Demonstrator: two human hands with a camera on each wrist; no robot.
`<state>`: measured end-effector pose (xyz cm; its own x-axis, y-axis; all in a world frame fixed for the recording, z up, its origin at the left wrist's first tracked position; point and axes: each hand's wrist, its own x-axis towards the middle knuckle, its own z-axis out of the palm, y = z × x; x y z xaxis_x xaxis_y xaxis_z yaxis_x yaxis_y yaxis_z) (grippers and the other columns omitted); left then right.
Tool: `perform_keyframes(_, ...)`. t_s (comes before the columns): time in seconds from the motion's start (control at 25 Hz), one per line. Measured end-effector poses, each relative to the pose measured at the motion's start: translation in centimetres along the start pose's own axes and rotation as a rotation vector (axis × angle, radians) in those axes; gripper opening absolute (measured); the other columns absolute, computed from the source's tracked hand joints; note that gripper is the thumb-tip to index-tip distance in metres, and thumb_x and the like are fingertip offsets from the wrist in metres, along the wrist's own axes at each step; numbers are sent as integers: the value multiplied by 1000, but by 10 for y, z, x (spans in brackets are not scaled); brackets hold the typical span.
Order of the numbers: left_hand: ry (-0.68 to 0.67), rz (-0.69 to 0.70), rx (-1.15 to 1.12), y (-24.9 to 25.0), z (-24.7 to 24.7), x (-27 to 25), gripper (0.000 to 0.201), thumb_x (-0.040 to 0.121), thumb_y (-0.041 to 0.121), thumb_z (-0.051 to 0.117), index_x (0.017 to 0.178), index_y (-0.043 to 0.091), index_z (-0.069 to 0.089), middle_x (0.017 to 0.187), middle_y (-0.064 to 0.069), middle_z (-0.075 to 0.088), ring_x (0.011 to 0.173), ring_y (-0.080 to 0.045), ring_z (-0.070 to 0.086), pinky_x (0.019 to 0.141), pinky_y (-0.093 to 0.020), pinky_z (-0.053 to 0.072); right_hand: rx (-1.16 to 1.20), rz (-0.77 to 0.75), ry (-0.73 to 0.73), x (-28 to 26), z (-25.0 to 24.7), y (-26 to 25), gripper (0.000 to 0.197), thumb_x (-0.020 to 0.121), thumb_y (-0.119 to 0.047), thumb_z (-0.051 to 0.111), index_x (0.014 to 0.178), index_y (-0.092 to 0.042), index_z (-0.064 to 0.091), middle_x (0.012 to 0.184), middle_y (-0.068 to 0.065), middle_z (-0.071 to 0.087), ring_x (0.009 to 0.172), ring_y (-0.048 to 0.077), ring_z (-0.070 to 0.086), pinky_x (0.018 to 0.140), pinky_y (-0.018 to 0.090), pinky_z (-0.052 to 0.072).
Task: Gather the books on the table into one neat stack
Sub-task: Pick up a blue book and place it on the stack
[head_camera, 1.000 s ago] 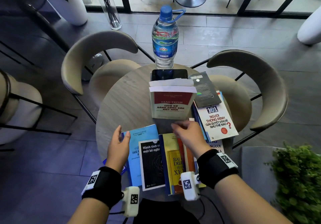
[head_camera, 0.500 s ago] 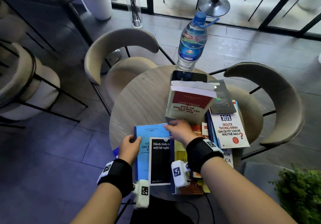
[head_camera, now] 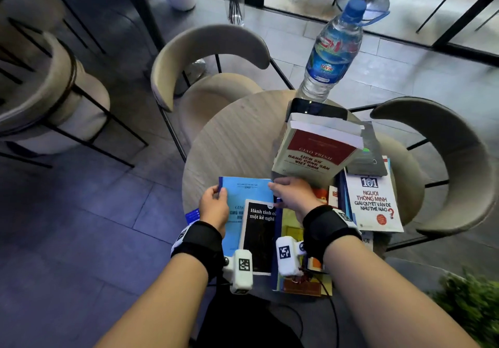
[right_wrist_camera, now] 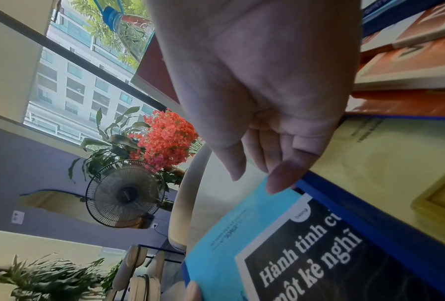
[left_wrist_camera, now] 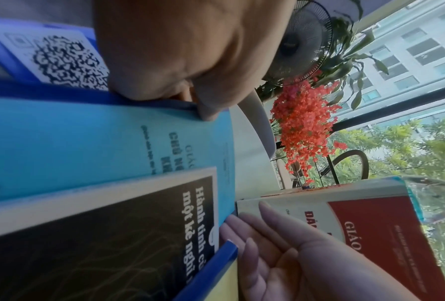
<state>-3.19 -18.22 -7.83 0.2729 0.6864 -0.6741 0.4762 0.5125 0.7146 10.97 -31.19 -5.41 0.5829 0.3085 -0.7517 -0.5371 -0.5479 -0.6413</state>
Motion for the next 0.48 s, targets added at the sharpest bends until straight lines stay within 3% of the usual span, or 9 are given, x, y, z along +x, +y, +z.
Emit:
perform_keyframes(0.12, 15, 128, -38, 10, -6, 0, 15, 106, 21, 49, 115, 16, 60, 105, -5, 69, 90, -18, 63, 77, -33, 52, 72, -41, -71, -2, 6, -1, 47, 97, -18, 70, 138, -2, 57, 130, 13, 67, 113, 24, 68, 63, 26, 60)
perform_keyframes(0.2, -1, 205, -54, 22, -14, -1, 16, 106, 22, 47, 116, 17, 60, 102, -3, 68, 92, -18, 62, 80, -34, 51, 69, -80, -148, -4, 11, -1, 49, 98, -19, 69, 142, -3, 55, 132, 8, 69, 116, 22, 70, 65, 25, 59)
perform_keyframes(0.28, -12, 292, -54, 35, -22, -1, 18, 107, 21, 45, 118, 16, 58, 106, -6, 67, 95, -18, 61, 82, -36, 49, 56, -128, -176, -11, 16, -5, 51, 97, -17, 70, 145, -7, 54, 135, 7, 68, 119, 21, 68, 78, 30, 62)
perform_keyframes(0.36, -15, 387, -38, 49, -26, -3, 17, 108, 19, 43, 117, 17, 57, 106, -5, 66, 92, -13, 60, 80, -29, 48, 42, -203, -183, -17, 21, -12, 52, 96, -12, 70, 145, -11, 55, 136, 7, 68, 123, 21, 66, 97, 42, 59)
perform_keyframes(0.48, 3, 501, -43, 68, -28, -8, 16, 109, 22, 40, 111, 22, 56, 99, 5, 62, 84, -1, 54, 75, -22, 43, 7, -349, -159, -26, 23, -31, 38, 94, -4, 68, 131, -15, 68, 122, 2, 76, 117, 19, 69, 105, 46, 54)
